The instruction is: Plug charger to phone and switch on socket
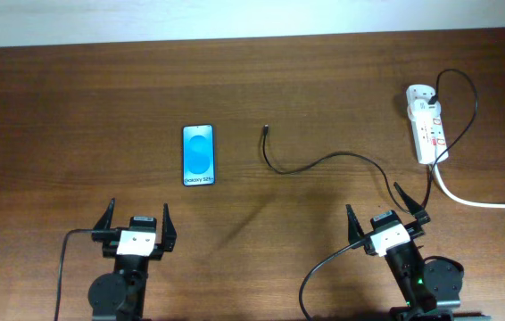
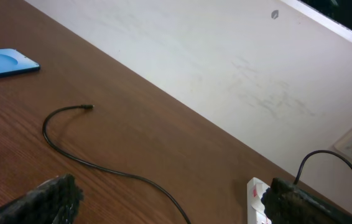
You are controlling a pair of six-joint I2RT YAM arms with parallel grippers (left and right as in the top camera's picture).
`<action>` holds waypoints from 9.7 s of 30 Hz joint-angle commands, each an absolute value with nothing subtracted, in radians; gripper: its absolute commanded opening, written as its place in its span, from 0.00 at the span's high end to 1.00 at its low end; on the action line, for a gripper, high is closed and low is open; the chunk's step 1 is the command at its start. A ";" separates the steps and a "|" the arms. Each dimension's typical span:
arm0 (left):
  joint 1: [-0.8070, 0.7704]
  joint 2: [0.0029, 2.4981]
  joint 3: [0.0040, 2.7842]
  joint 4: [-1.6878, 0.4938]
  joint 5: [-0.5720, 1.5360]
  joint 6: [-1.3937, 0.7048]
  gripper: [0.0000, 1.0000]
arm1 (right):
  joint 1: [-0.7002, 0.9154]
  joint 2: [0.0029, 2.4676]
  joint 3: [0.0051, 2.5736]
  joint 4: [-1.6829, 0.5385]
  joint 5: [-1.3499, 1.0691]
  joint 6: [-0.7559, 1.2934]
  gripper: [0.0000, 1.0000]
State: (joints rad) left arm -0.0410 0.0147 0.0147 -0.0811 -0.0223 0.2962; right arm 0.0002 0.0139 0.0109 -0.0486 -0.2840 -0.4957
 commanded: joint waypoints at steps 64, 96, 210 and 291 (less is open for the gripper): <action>-0.036 0.007 0.009 -0.083 -0.011 0.308 0.01 | 0.006 0.006 0.006 -0.054 -0.276 -0.481 0.02; -0.036 0.007 0.009 -0.083 -0.011 0.308 0.01 | 0.006 0.006 0.006 -0.054 -0.276 -0.481 0.01; -0.144 1.840 1.981 -1.177 0.036 -0.217 0.00 | 0.006 0.006 0.006 -0.054 -0.276 -0.481 0.02; -0.243 2.364 1.827 -1.115 -0.003 -0.313 0.03 | 0.006 0.006 0.006 -0.054 -0.276 -0.481 0.02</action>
State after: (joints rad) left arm -0.2481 2.3425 1.8725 -1.1271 0.0029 -0.3283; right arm 0.0002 0.0128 0.0109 -0.0486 -0.2840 -0.4969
